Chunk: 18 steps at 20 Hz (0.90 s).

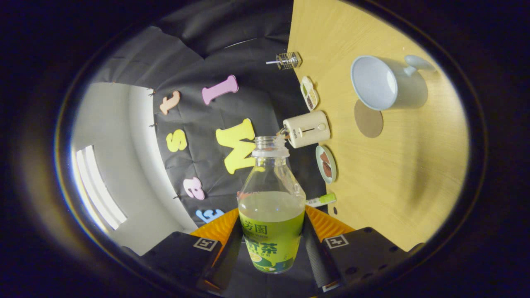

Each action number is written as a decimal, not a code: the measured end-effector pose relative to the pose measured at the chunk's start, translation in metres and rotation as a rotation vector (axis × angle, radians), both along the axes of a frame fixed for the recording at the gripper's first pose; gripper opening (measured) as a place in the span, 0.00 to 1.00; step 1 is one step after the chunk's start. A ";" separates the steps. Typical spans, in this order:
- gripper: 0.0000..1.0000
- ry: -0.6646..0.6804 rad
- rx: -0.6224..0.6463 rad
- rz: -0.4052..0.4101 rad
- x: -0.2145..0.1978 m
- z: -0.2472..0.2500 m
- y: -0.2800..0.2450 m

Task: Take the bottle from table, then pour the juice into the cup, finally place the bottle on the coaster

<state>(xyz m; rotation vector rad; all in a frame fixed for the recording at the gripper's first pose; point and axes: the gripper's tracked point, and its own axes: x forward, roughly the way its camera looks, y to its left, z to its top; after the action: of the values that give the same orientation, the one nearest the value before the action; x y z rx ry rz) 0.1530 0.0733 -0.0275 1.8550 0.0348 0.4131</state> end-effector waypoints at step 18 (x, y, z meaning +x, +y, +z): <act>0.78 0.025 0.167 0.007 0.008 0.013 -0.030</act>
<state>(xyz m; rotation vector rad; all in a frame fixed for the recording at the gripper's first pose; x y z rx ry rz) 0.1609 0.0431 -0.0149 2.0249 0.0249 0.4078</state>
